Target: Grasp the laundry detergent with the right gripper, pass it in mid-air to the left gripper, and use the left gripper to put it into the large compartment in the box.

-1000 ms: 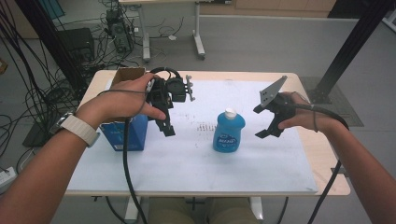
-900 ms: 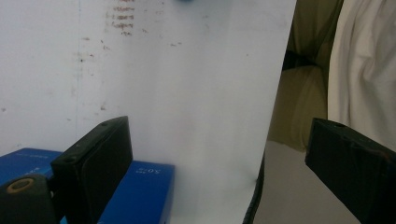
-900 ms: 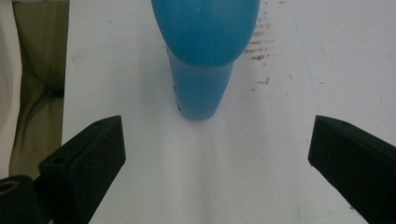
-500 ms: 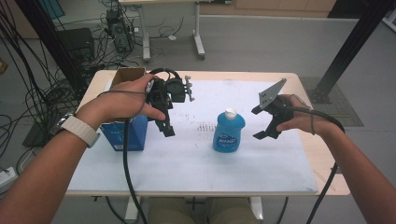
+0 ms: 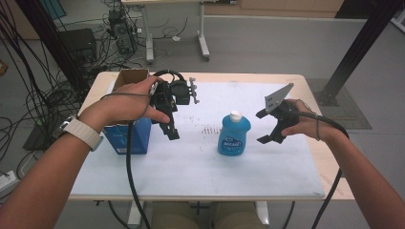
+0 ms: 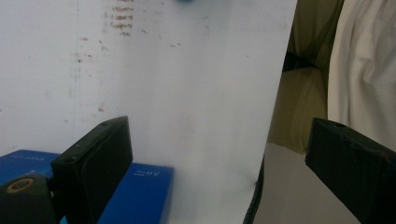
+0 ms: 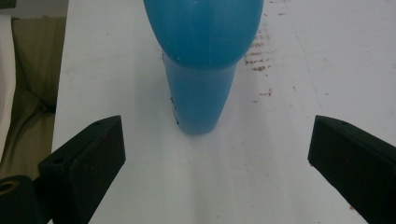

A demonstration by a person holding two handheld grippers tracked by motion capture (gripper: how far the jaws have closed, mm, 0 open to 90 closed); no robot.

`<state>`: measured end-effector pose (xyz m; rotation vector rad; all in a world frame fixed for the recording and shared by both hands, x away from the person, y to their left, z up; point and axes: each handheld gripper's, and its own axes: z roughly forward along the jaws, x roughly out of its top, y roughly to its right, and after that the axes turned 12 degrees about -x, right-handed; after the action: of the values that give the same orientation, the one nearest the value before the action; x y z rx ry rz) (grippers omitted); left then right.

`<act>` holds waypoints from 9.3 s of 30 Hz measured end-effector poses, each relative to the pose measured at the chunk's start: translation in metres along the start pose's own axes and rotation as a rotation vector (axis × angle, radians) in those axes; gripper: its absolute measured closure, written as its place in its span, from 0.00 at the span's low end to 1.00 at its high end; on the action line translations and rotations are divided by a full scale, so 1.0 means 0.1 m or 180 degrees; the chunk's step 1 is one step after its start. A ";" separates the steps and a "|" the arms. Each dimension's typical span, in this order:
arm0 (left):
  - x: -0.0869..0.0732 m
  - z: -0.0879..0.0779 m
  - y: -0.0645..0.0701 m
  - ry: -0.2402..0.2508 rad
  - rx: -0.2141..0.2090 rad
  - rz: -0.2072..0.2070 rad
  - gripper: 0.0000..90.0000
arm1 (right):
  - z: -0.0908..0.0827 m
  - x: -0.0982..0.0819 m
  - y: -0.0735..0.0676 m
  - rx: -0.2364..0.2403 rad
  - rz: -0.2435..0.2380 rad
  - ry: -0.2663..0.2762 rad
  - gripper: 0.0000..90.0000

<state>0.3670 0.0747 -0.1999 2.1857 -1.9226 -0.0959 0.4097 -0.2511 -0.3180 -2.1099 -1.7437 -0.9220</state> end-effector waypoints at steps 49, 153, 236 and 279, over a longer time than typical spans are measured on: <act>0.00 0.01 -0.02 0.0011 0.0009 -0.0019 0.09 | 0.20 -0.17 -0.06 -0.0032 0.0176 0.0499 0.04; 0.00 0.02 -0.05 0.0015 0.0025 -0.0053 0.09 | 0.45 -0.44 -0.17 -0.0014 0.0365 0.0679 0.04; 0.00 0.02 -0.07 0.0013 0.0029 -0.0057 0.09 | 0.64 -0.44 -0.24 -0.0085 0.0570 0.1218 0.03; -0.02 0.02 -0.08 0.0025 0.0040 -0.0077 0.09 | 0.65 -0.45 -0.26 -0.0043 0.0548 0.1215 0.03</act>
<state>0.3741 0.0769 -0.2039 2.2143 -1.8980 -0.0794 0.4011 -0.2433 -0.4010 -1.8991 -1.3492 -1.1929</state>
